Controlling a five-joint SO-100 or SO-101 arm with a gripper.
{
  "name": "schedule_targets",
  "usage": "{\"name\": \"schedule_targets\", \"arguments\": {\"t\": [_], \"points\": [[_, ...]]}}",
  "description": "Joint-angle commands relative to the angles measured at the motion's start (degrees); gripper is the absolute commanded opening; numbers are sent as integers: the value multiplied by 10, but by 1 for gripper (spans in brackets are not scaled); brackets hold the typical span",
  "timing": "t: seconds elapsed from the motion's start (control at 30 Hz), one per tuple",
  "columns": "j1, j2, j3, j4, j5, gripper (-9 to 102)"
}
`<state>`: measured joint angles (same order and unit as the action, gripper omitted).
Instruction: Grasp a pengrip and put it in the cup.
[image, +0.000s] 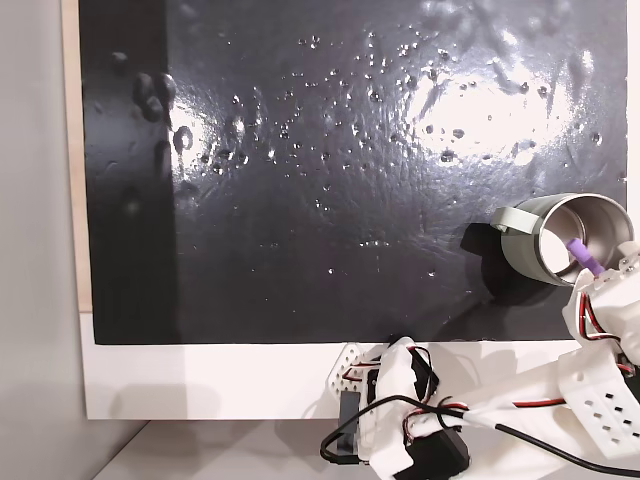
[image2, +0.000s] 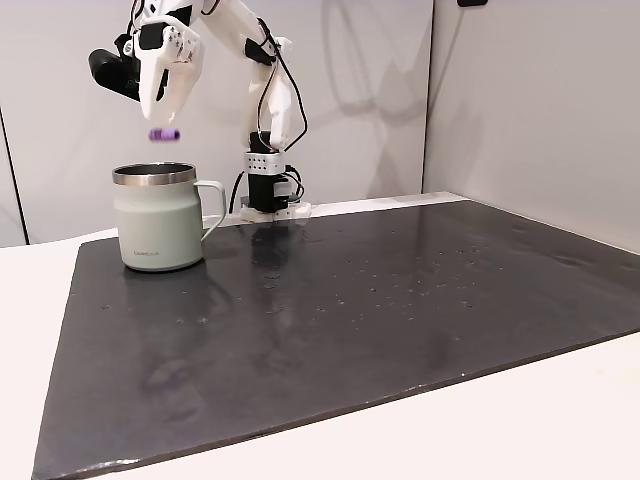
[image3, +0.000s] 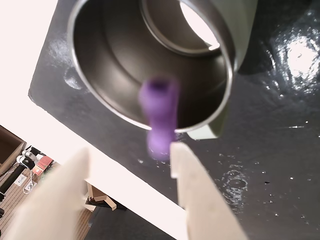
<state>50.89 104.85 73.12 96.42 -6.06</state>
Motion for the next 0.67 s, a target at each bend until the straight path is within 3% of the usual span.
{"name": "schedule_targets", "arguments": {"t": [0.0,0.63], "points": [[-4,29,-40,4,-7,28],[-56,102,8,5,15,27]]}}
